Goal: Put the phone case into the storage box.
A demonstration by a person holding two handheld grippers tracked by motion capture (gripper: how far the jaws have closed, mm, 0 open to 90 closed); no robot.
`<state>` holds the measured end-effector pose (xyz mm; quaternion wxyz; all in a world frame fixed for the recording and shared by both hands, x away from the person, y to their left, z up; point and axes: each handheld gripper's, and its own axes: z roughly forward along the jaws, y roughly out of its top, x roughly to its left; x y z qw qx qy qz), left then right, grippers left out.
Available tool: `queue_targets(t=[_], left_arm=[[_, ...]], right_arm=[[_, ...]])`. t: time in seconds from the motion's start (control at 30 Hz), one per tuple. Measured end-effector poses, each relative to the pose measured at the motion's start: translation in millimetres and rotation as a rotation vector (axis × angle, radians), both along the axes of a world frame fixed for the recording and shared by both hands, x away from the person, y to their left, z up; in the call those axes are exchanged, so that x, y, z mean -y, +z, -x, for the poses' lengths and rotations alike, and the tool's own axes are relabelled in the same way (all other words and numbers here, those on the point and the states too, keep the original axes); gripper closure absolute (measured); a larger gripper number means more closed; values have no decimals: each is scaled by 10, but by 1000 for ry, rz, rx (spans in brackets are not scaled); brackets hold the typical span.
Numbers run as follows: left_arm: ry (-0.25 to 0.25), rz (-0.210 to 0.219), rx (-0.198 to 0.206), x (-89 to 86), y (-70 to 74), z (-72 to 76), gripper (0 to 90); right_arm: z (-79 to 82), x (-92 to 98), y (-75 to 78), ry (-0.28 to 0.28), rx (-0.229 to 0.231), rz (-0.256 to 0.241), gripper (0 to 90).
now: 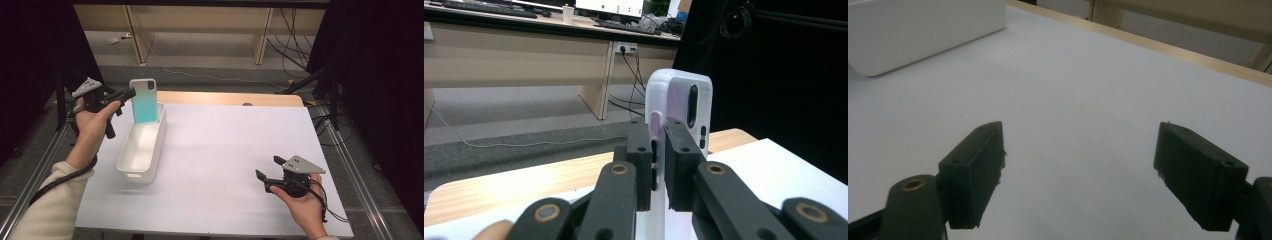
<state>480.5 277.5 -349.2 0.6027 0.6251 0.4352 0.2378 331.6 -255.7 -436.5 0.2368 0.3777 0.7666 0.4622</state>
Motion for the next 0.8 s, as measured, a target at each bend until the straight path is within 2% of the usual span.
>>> queue_targets(t=[0.33, 0.4, 0.43, 0.8], left_arm=[[6, 0, -7, -11, -21, -30, 825], [9, 0, -8, -12, -25, -36, 825], [9, 0, -8, -13, -26, -39, 825], [17, -5, -17, -33, -64, -84, 825]], right_arm=[[1, 3, 0, 3, -2, 3, 216], [-6, 8, -3, -1, 15, 6, 215], [0, 3, 0, 3, -3, 3, 215], [1, -2, -3, 2, -1, 0, 216]])
